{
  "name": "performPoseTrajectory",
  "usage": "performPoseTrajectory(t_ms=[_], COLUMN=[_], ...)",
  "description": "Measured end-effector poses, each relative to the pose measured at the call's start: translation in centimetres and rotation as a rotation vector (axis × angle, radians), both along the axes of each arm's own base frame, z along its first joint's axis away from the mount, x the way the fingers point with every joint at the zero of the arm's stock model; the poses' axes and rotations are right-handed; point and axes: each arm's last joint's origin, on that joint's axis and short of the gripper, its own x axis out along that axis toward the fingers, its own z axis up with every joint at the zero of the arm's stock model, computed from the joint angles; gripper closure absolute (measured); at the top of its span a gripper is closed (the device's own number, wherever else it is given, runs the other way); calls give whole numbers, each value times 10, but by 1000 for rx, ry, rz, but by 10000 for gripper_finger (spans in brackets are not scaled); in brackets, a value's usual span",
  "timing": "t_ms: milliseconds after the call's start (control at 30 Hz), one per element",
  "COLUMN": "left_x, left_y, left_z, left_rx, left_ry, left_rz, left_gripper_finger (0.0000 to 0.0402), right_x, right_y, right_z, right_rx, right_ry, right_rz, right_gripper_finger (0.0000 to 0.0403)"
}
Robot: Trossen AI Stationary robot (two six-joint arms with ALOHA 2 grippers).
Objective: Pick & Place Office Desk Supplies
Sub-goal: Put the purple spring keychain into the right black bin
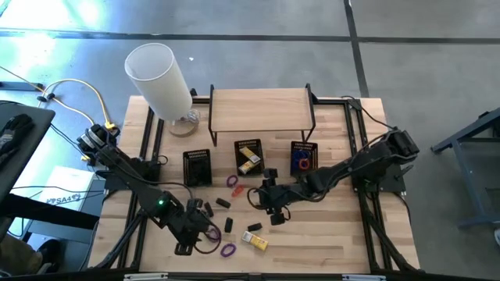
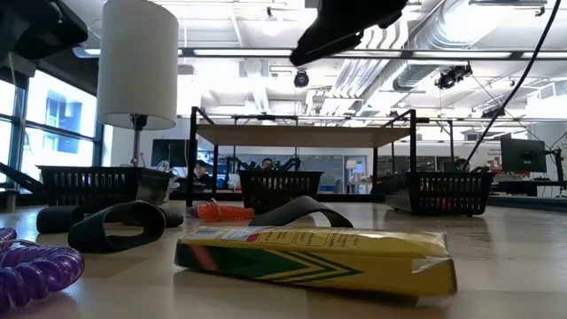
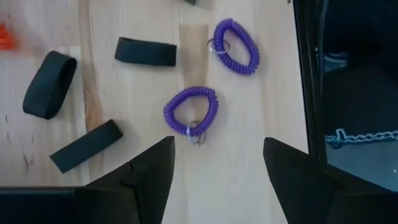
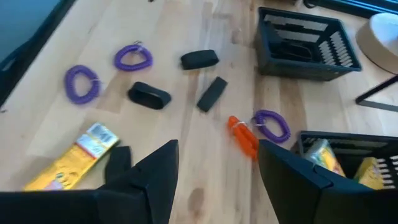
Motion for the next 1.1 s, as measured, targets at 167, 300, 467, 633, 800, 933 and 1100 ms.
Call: performPoseTrajectory(t_ms=[167,300,467,633,800,933,1100], left_x=[-3,-5,-3,3,8,12,15], left_y=[-8,-13,-19,-28,-33,-37,-41], left_z=[2,2,-12,-36,-57,-65,-63], left_rx=[-17,-30,196,324,376,403,423], left_ry=[-25,-43,-133,-111,-59,-83,-148], left_rz=[-40,-34,-170,-274,-300,-371,-459], left_gripper_finger=[164,164,164,164,164,164,164], right_x=[-3,-4,-5,-5,-5,-5,-5], right_y=[8,11,14,15,16,16,15], right_z=[0,0,1,0,1,1,1], right_rx=[3,3,12,36,45,46,67], right_ry=[1,1,-7,-5,-7,-10,-8], right_rz=[25,34,38,24,18,18,0], right_gripper_finger=[197,197,197,197,197,197,197])
